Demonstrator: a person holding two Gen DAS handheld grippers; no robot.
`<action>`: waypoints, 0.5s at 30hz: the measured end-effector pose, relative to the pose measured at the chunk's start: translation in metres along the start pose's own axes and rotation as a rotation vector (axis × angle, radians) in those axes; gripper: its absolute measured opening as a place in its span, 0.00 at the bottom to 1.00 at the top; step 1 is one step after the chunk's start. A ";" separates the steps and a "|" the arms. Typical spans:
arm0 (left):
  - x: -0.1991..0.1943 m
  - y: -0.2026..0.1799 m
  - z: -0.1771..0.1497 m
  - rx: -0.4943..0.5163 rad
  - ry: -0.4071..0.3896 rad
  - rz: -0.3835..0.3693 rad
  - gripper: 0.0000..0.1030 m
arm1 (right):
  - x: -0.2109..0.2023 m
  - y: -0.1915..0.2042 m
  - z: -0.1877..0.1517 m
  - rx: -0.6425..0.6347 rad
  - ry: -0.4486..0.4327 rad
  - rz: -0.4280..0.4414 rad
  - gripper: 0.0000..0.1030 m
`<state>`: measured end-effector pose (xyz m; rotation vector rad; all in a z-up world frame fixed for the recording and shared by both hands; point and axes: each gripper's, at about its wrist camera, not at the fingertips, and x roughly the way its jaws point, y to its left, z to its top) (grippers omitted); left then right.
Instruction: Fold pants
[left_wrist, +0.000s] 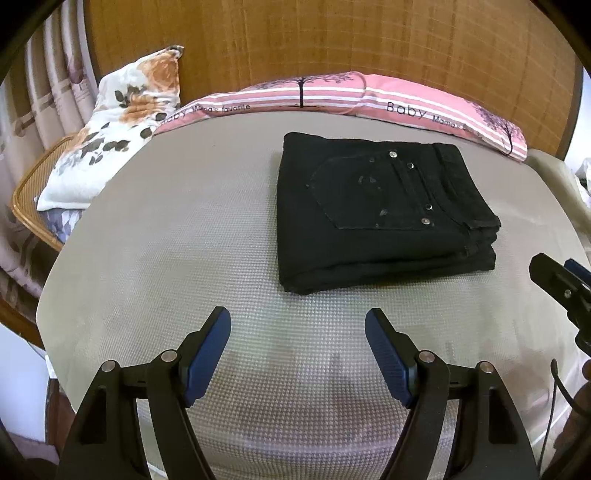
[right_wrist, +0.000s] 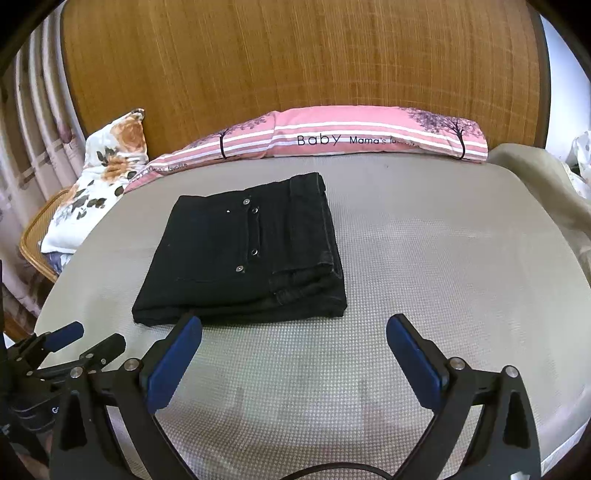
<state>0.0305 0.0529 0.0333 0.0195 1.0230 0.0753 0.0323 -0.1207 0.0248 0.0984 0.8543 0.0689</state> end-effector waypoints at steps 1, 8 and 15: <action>0.000 -0.001 -0.001 0.001 0.001 0.000 0.73 | 0.000 0.001 0.000 -0.009 -0.002 -0.003 0.97; 0.002 -0.004 -0.005 0.002 0.015 0.003 0.73 | 0.003 0.008 -0.004 -0.048 0.005 -0.001 0.97; 0.003 -0.005 -0.006 0.006 0.021 0.014 0.73 | 0.009 0.010 -0.007 -0.052 0.027 0.008 0.97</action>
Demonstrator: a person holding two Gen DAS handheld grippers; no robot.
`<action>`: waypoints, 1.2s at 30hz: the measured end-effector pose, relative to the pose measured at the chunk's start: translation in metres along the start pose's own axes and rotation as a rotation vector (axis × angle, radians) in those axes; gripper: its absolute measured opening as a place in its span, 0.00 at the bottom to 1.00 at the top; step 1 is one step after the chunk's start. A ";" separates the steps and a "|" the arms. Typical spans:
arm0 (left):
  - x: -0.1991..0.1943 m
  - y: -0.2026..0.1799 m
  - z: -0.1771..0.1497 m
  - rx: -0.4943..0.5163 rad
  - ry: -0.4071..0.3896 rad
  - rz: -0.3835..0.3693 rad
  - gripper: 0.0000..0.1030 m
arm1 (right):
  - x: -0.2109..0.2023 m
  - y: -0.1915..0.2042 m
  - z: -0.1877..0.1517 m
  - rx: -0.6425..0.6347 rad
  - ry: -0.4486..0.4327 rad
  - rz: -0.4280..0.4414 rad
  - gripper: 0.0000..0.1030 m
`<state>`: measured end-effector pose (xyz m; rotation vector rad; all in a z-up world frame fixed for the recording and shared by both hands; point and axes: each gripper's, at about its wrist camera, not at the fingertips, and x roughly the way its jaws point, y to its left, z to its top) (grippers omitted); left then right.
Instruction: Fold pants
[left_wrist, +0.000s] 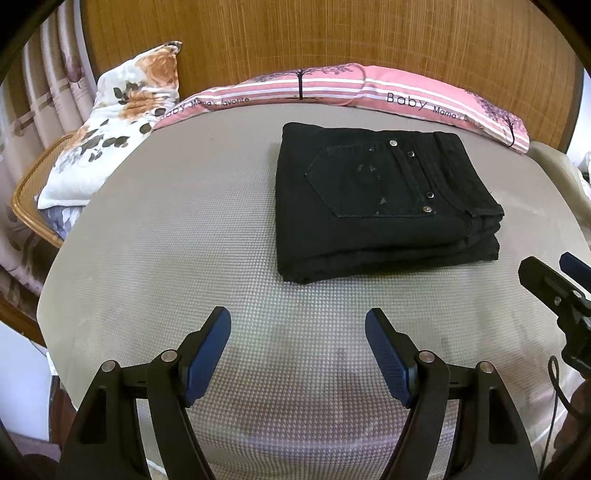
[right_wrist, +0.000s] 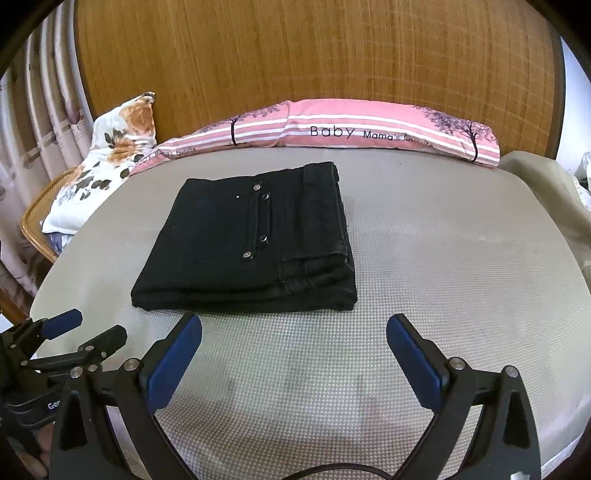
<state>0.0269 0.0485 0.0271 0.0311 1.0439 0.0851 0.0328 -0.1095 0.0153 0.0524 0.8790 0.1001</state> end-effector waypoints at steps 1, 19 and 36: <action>0.000 0.000 0.000 0.001 0.000 0.000 0.73 | 0.000 0.000 0.000 -0.002 0.003 -0.001 0.97; 0.000 0.000 0.000 0.007 -0.016 0.017 0.73 | 0.007 0.000 -0.004 -0.002 0.028 -0.004 0.97; -0.002 -0.003 -0.001 0.025 -0.021 0.027 0.73 | 0.011 -0.003 -0.005 0.013 0.040 -0.006 0.97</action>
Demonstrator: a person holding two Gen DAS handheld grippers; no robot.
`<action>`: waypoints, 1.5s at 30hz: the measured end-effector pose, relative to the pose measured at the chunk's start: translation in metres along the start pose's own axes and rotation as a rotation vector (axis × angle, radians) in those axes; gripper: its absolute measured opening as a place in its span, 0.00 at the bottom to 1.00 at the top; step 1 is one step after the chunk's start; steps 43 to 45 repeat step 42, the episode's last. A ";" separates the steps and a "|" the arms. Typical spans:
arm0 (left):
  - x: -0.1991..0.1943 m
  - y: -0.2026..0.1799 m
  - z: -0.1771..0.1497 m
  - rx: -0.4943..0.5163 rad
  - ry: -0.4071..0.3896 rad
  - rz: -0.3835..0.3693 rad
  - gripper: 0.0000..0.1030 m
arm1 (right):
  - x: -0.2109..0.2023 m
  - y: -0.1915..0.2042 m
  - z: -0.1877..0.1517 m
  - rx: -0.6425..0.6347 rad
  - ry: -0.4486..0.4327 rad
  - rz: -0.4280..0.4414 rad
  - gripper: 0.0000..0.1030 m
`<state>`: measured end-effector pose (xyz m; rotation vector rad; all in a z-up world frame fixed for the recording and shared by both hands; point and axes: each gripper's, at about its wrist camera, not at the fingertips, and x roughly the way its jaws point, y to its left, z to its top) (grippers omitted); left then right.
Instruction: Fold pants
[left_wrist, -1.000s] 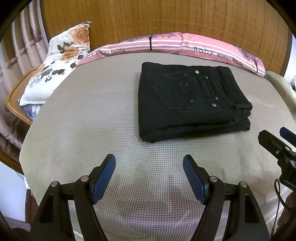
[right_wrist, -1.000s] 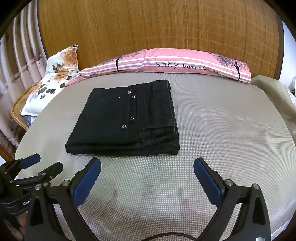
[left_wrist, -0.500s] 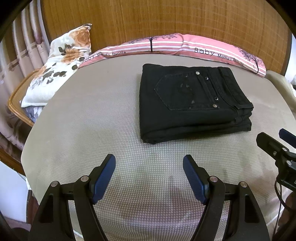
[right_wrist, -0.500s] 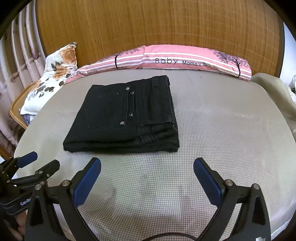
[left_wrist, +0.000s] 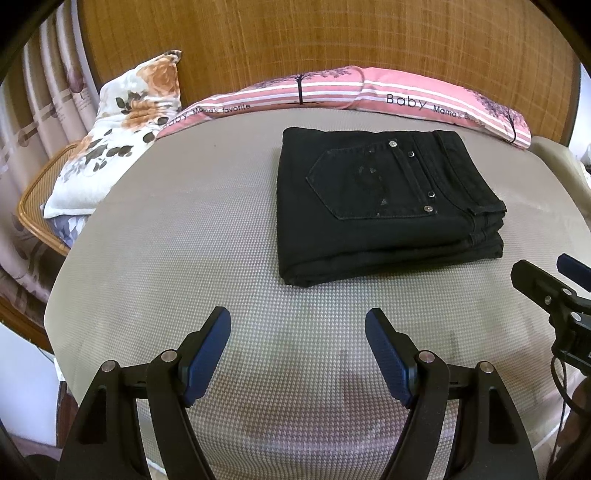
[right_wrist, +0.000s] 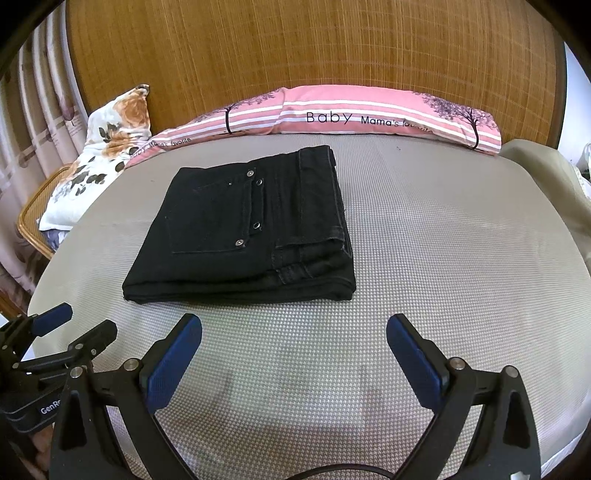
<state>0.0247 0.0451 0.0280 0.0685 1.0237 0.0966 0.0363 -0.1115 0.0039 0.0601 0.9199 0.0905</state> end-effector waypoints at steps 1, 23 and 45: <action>0.000 0.000 0.000 0.003 0.000 0.000 0.73 | 0.000 0.000 0.000 -0.001 0.001 0.000 0.97; -0.004 -0.001 0.005 0.005 -0.018 -0.010 0.73 | -0.001 -0.004 0.003 0.002 -0.012 -0.018 0.97; -0.006 -0.002 0.007 0.009 -0.019 -0.036 0.73 | -0.003 -0.007 0.008 -0.005 -0.019 -0.017 0.97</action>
